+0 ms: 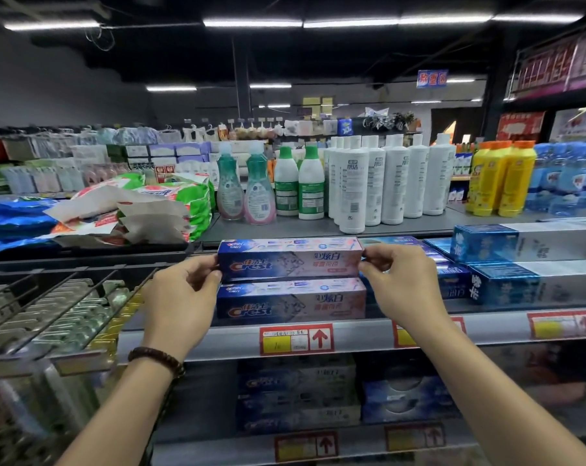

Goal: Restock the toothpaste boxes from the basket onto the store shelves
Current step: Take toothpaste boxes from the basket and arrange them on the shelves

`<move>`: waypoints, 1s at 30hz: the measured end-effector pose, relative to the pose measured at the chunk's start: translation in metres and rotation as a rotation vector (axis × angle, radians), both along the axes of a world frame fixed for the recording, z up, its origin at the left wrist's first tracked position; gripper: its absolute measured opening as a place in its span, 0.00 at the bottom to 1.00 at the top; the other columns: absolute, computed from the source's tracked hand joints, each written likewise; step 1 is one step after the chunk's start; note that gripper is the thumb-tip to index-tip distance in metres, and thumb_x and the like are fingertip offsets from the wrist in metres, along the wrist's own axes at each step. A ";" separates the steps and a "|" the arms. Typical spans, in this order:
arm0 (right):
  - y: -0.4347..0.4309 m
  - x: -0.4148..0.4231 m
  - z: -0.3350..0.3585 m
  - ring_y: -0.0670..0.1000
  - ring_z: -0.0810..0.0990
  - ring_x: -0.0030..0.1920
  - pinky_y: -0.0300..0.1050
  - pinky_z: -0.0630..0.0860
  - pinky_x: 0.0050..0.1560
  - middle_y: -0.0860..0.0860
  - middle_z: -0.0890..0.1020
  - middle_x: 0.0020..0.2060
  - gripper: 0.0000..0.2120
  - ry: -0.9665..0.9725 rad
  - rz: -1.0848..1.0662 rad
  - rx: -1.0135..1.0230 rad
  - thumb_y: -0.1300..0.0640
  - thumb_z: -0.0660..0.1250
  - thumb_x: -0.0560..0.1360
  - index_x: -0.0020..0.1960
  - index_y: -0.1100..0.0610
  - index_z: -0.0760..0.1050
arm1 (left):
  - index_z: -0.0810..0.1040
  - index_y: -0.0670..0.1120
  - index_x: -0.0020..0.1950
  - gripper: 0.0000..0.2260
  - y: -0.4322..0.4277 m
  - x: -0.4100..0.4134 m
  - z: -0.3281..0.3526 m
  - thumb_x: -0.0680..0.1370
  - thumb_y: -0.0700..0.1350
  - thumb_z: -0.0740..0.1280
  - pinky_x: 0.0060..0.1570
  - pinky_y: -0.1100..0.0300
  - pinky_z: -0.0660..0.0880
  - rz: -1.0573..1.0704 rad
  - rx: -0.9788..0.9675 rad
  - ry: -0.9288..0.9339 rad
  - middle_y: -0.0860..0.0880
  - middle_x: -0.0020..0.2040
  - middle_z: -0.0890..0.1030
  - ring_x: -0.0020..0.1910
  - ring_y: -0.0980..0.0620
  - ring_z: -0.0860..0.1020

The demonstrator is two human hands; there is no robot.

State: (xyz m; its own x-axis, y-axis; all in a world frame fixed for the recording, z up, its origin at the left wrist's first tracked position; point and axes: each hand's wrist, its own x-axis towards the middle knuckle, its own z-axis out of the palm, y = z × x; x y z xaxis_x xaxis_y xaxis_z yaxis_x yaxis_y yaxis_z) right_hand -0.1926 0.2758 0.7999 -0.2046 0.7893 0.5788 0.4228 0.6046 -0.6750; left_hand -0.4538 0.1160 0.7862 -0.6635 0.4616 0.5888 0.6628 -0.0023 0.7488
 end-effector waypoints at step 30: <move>-0.004 -0.004 -0.001 0.48 0.83 0.51 0.42 0.76 0.53 0.45 0.87 0.48 0.08 -0.090 -0.060 0.024 0.56 0.71 0.82 0.59 0.52 0.87 | 0.88 0.48 0.58 0.09 -0.002 0.008 -0.003 0.80 0.42 0.73 0.50 0.60 0.78 0.084 -0.035 0.034 0.60 0.40 0.81 0.42 0.64 0.79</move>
